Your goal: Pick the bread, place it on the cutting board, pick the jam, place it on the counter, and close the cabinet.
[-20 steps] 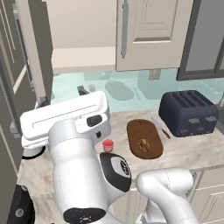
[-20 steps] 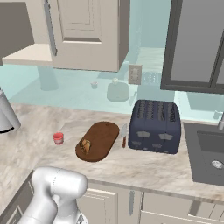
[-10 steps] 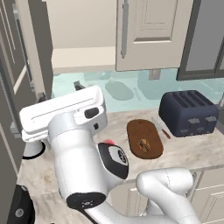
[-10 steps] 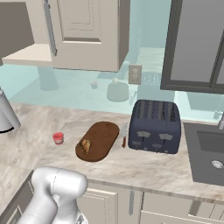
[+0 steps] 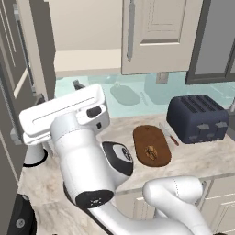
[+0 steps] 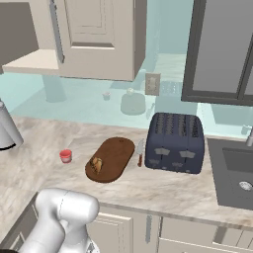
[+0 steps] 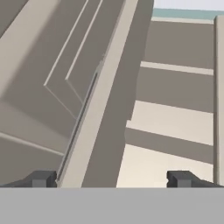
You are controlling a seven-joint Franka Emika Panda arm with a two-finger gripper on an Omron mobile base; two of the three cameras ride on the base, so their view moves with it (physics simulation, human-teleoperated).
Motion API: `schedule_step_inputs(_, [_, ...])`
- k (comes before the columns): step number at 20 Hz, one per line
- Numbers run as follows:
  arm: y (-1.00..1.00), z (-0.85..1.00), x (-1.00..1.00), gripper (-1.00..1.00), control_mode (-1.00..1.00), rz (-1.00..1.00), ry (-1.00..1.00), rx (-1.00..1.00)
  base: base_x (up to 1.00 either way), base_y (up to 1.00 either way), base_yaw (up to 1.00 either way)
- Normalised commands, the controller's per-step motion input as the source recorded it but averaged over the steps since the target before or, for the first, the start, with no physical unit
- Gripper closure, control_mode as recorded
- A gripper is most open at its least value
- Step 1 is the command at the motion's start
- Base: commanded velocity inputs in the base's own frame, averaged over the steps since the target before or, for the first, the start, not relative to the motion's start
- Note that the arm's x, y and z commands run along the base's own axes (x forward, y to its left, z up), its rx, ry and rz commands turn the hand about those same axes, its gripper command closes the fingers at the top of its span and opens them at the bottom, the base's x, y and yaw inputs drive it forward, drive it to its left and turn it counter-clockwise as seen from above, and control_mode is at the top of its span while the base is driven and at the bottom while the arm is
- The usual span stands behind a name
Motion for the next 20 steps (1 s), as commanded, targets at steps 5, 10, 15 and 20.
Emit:
schedule_step_inputs(5, [0.38,-0.1,0.5,-1.0,-1.0,0.0,0.0,0.0,0.0,0.0,0.0])
schedule_step_inputs(10, [0.21,-0.05,0.62,-1.0,-1.0,-0.02,0.0,0.0,0.0,0.0,0.0])
schedule_step_inputs(15, [0.11,-0.11,0.59,-1.0,-1.0,-0.02,0.0,0.0,0.0,0.0,0.0])
schedule_step_inputs(20, [0.18,-0.16,0.53,-1.0,-1.0,-0.01,0.0,0.0,0.0,0.0,0.0])
